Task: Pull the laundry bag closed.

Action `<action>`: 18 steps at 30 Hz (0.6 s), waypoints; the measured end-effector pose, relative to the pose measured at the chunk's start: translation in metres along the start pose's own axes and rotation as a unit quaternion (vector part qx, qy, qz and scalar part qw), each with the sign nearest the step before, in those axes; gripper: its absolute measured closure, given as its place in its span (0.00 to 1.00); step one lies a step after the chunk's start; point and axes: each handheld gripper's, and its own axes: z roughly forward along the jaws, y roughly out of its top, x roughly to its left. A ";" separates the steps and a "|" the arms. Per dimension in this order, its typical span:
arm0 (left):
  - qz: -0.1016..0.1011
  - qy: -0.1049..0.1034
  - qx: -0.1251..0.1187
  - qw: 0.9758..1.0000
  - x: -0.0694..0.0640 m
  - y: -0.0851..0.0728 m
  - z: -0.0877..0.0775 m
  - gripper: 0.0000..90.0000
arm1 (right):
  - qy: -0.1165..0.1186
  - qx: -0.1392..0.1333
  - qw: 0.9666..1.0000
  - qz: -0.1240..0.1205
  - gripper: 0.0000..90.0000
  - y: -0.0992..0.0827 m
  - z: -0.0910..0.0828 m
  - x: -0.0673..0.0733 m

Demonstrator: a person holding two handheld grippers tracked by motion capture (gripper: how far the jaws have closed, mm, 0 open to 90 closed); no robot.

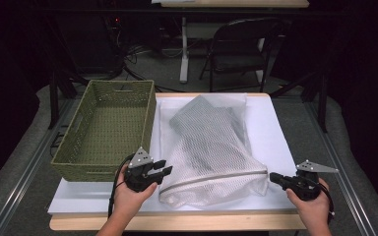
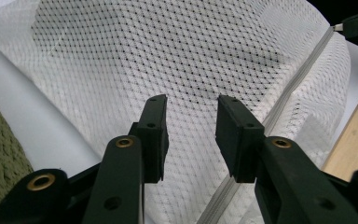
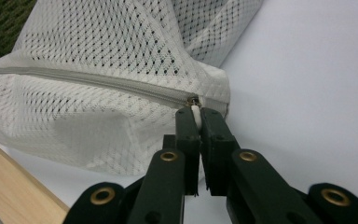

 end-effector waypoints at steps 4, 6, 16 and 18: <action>-0.003 0.001 0.003 1.000 0.001 -0.004 0.002 0.70 | 0.005 0.010 1.000 0.015 0.96 -0.004 0.005 -0.004; -0.005 0.001 0.004 1.000 0.001 -0.005 0.003 0.69 | 0.004 0.015 1.000 0.014 0.96 -0.006 0.008 -0.006; -0.008 0.001 0.007 1.000 0.002 -0.008 0.000 0.65 | 0.006 0.031 0.999 0.005 0.96 -0.009 0.015 -0.002; -0.008 0.000 0.006 1.000 0.000 -0.009 -0.001 0.65 | 0.008 0.032 0.999 0.006 0.96 -0.009 0.015 -0.002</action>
